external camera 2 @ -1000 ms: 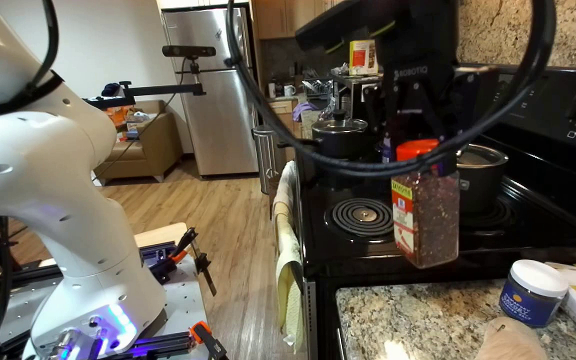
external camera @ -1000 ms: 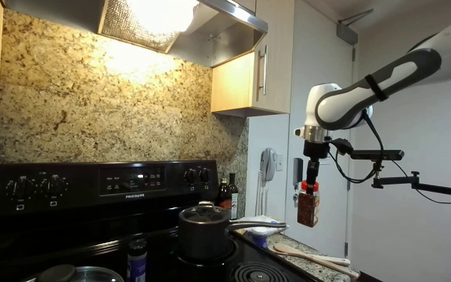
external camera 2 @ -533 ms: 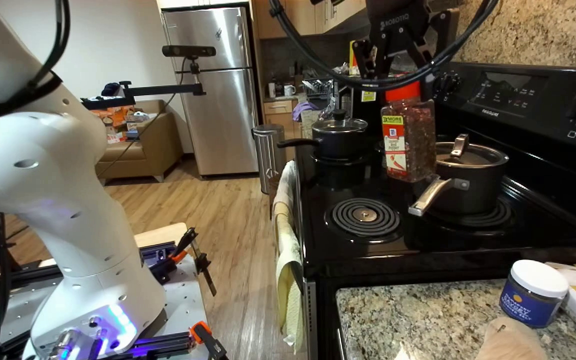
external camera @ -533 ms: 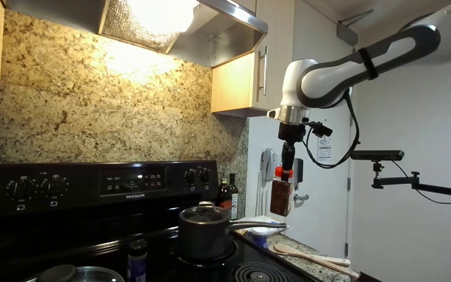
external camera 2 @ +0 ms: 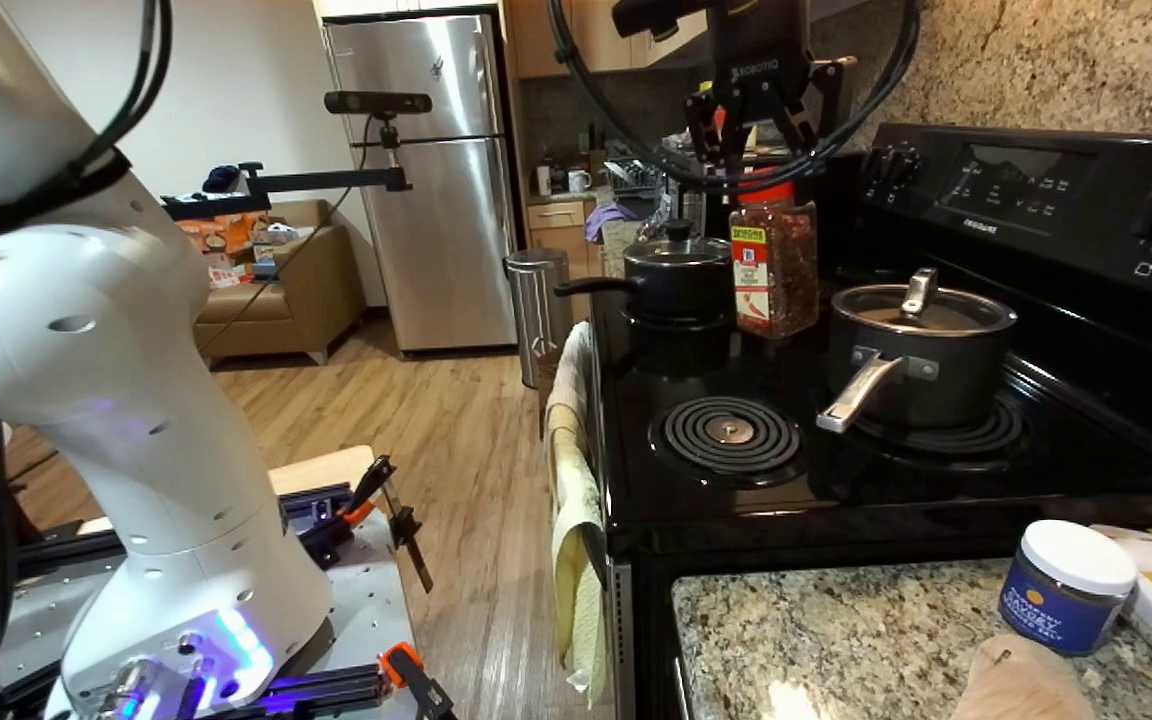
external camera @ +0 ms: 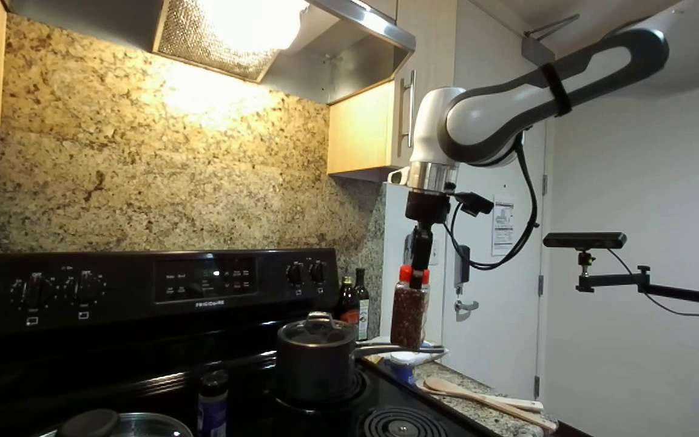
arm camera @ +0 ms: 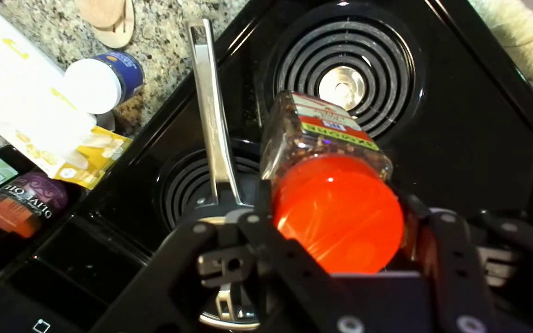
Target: Place the container with the orange lid on the stove
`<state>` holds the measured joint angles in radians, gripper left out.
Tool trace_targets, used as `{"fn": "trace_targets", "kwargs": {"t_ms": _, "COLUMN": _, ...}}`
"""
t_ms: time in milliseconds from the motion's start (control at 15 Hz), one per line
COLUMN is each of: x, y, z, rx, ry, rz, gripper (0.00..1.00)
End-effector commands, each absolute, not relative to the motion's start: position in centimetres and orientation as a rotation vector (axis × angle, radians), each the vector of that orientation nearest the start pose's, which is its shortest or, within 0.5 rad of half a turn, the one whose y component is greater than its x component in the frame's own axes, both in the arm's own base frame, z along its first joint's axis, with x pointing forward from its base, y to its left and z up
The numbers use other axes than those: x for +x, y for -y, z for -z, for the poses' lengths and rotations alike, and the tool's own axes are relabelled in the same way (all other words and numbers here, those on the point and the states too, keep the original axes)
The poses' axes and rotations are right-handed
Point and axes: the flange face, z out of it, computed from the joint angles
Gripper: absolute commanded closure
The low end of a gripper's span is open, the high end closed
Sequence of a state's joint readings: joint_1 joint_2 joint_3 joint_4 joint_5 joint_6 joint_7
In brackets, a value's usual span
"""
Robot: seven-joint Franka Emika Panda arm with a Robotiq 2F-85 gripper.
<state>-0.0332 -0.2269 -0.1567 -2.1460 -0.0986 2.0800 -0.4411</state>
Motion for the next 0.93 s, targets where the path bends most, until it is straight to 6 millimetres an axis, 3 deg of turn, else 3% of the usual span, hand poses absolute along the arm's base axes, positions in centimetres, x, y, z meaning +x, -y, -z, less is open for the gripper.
{"fn": "trace_targets", "kwargs": {"t_ms": 0, "x": 49.3, "y": 10.4, "z": -51.2, "rx": -3.200, "ry": 0.472, "rz": 0.212, "gripper": 0.39}}
{"fn": "trace_targets", "kwargs": {"t_ms": 67, "x": 49.3, "y": 10.5, "z": -51.2, "rx": -3.200, "ry": 0.471, "rz": 0.210, "gripper": 0.39}}
{"fn": "trace_targets", "kwargs": {"t_ms": 133, "x": 49.3, "y": 10.5, "z": -51.2, "rx": -3.200, "ry": 0.470, "rz": 0.211, "gripper": 0.64}}
{"fn": "trace_targets", "kwargs": {"t_ms": 400, "x": 49.1, "y": 8.6, "z": -48.1, "rx": -3.122, "ry": 0.503, "rz": 0.150, "gripper": 0.64}}
{"fn": "trace_targets", "kwargs": {"t_ms": 867, "x": 50.3, "y": 2.1, "z": -43.6, "rx": -2.980, "ry": 0.440, "rz": 0.184, "gripper": 0.64}}
